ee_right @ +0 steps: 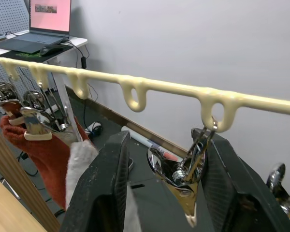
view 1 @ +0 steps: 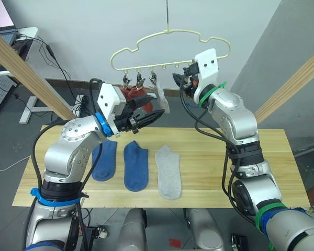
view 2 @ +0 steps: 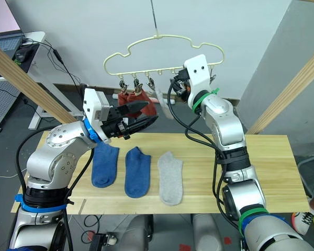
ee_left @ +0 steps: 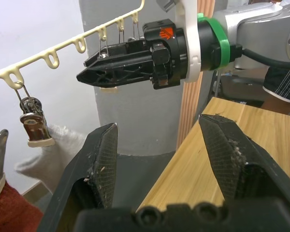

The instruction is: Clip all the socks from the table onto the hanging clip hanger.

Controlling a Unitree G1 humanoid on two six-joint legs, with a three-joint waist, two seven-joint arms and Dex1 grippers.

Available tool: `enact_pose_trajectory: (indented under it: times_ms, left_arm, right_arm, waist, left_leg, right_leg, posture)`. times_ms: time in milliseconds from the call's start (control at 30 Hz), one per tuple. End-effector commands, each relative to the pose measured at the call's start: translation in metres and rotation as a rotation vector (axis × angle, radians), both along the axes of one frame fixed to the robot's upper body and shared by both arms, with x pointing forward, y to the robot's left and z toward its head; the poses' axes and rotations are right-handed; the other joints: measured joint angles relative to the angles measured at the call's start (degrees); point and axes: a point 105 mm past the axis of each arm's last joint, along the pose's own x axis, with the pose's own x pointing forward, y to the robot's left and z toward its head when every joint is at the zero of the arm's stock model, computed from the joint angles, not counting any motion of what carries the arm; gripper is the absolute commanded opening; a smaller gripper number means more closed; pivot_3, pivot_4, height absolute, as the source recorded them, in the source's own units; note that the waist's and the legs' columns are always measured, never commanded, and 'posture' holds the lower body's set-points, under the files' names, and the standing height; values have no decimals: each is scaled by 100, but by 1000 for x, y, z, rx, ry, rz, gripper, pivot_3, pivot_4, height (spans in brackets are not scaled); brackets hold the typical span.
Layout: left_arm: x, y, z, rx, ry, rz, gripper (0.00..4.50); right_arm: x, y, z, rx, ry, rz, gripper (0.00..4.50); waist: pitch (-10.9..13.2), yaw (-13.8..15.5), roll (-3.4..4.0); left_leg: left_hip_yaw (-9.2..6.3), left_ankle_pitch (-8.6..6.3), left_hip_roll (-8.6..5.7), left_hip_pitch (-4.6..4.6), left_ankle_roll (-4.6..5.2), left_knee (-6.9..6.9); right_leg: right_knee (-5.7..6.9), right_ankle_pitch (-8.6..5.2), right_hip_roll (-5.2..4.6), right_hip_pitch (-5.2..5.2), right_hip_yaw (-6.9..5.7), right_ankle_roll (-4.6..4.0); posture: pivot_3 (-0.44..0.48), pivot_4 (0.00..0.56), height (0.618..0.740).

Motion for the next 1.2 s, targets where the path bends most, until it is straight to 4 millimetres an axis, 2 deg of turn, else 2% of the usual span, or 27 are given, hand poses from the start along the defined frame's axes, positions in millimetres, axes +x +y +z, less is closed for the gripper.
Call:
enact_pose_trajectory:
  times_ms: [33, 100, 133, 267, 400, 500, 600, 633, 800, 967, 1033, 1200]
  left_arm:
    - [-7, -5, 10, -12, -45, -22, 2951]
    - [-7, -6, 8, -12, -43, -22, 2951]
    - [-7, -7, 7, -12, -42, -22, 2951]
    - [-5, -10, -1, 3, -40, 6, 2951]
    - [-3, -19, -20, 25, -22, 53, 2951]
    - [-5, -30, -50, 81, 16, 72, 3482]
    - [0, -41, -76, 66, 90, 134, 4355]
    - [3, -42, -83, 67, 108, 164, 4500]
    - [14, -46, -133, 123, 235, 299, 4500]
    - [11, -52, -164, 181, 298, 317, 4500]
    - [9, -54, -170, 188, 310, 315, 4500]
    - [9, -46, -195, 260, 364, 347, 4500]
  right_arm:
    - [-5, 5, 22, 28, -76, 22, 2074]
    - [-4, 5, 23, 38, -74, 21, 2074]
    - [-4, 5, 23, 44, -73, 22, 1918]
    - [-3, 4, 24, 64, -68, 17, 940]
    - [-3, 4, 25, 72, -65, 16, 77]
    - [-2, 3, 25, 75, -65, 16, 67]
    - [-2, 3, 26, 76, -65, 17, 67]
    - [-3, 4, 26, 76, -65, 18, 67]
    - [-4, 5, 27, 74, -63, 24, 67]
    - [-5, 7, 28, 74, -62, 28, 67]
    - [-5, 7, 28, 74, -61, 30, 67]
    - [-5, 7, 27, 80, -52, 35, 67]
  waist:
    - [0, 0, 0]
    - [0, 0, 0]
    - [0, 0, 0]
    - [0, -1, 0]
    - [0, 1, 0]
    - [0, -1, 0]
    - [-1, 8, 1]
    - [0, 8, 1]
    - [-1, -29, 1]
    - [0, -30, 1]
    - [-1, -30, 1]
    - [0, -32, 1]
  left_leg:
    - [0, 0, 0, 0, 0, 0]
    - [0, 0, 0, 0, 0, 0]
    - [0, 0, 0, 0, 0, 0]
    - [0, 0, 0, 0, 0, 0]
    - [1, 0, 0, 0, 0, 0]
    - [2, 0, 0, 0, 0, -1]
    - [4, 0, 0, 0, 0, 0]
    - [3, 0, 0, -1, 0, 2]
    - [2, 0, 0, 0, 1, 3]
    - [3, 0, 0, 0, 2, 2]
    - [3, 0, 0, 0, 2, 3]
    - [2, 0, 0, 0, 2, 4]
  right_leg:
    - [0, 0, 0, 0, -1, 0]
    - [0, 0, 0, 0, 0, 0]
    - [0, 0, 0, 0, 0, 0]
    - [1, 0, 0, 0, 0, 0]
    - [0, 0, 0, 0, 1, 0]
    - [0, 0, 0, -1, 2, -1]
    - [0, 0, 0, -1, 4, -1]
    - [1, 1, 0, -1, 3, -1]
    - [7, 2, 0, -1, 3, -3]
    - [5, 2, 0, -2, 3, -3]
    - [5, 2, 0, -2, 4, -3]
    - [7, 2, 0, -2, 3, -3]
  posture:
    - [-202, 287, 740]
    - [-201, 287, 740]
    - [-200, 288, 740]
    - [-201, 289, 740]
    - [-206, 293, 740]
    - [-207, 293, 740]
    - [-212, 299, 740]
    - [-218, 301, 740]
    - [-238, 312, 740]
    - [-250, 319, 740]
    - [-251, 320, 740]
    - [-256, 325, 740]
